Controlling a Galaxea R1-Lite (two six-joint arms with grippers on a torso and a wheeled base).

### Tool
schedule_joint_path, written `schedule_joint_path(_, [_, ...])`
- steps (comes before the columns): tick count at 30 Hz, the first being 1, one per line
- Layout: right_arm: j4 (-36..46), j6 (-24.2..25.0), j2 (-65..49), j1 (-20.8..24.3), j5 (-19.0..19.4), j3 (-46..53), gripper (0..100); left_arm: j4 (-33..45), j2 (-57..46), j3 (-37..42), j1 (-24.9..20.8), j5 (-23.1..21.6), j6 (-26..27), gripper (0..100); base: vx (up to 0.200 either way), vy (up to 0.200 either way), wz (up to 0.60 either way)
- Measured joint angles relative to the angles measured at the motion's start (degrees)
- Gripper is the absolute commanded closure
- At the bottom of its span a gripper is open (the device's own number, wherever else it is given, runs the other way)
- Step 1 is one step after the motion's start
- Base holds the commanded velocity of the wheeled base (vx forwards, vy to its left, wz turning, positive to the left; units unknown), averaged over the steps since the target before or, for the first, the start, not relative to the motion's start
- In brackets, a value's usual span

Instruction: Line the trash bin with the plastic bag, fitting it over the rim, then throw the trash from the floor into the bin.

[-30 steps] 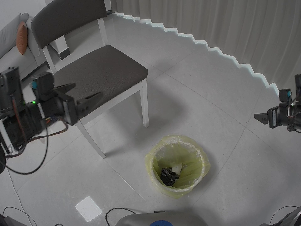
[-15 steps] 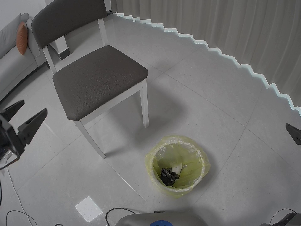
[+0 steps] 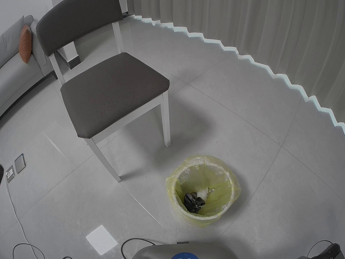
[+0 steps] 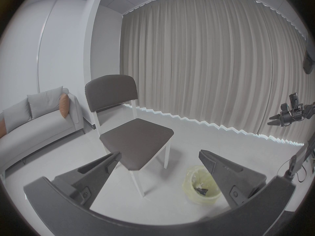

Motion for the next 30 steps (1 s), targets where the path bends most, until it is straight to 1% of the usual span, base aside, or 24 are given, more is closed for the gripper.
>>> schedule_joint_path(4, [6.3, 2.5, -7.3, -0.8, -0.4, 0.0, 0, 4.1, -6.6, 0.6, 0.6, -0.2, -2.8, 0, 0.0, 0.0, 0.0])
schedule_joint_path(6, [7.7, 5.2, -9.9, -1.2, -0.8, -0.1, 0, 5.3, -9.7, 1.2, 1.3, -0.5, -4.2, 0, 0.0, 0.0, 0.0])
schedule_joint_path(8, [8.0, 6.5, -11.4, -1.4, -1.0, -0.3, 0, 6.0, -12.3, 2.4, 2.0, -1.0, -4.9, 0, 0.0, 0.0, 0.0])
schedule_joint_path(11, [7.3, 7.8, -13.0, -1.7, -1.6, -0.7, 0, 6.4, -15.9, 4.9, 3.4, -1.6, -5.8, 0, 0.0, 0.0, 0.0])
schedule_joint_path(15, [4.0, 8.9, -14.0, -1.9, -2.5, -1.0, 0, 6.4, -18.3, 6.3, 4.2, -1.5, -5.8, 0, 0.0, 0.0, 0.0])
schedule_joint_path(19, [2.8, 9.1, -14.5, -2.0, -3.4, -1.2, 0, 6.2, -19.5, 6.3, 4.7, -0.2, -5.6, 0, 0.0, 0.0, 0.0])
schedule_joint_path(25, [1.3, 9.2, -14.7, -2.0, -3.0, -1.3, 0, 6.2, -20.2, 5.6, 6.4, 0.4, -6.0, 0, 0.0, 0.0, 0.0])
schedule_joint_path(30, [0.5, 8.8, -14.7, -2.0, -2.4, -0.7, 0, 6.2, -20.3, 5.9, 7.0, 3.2, -6.0, 0, 0.0, 0.0, 0.0])
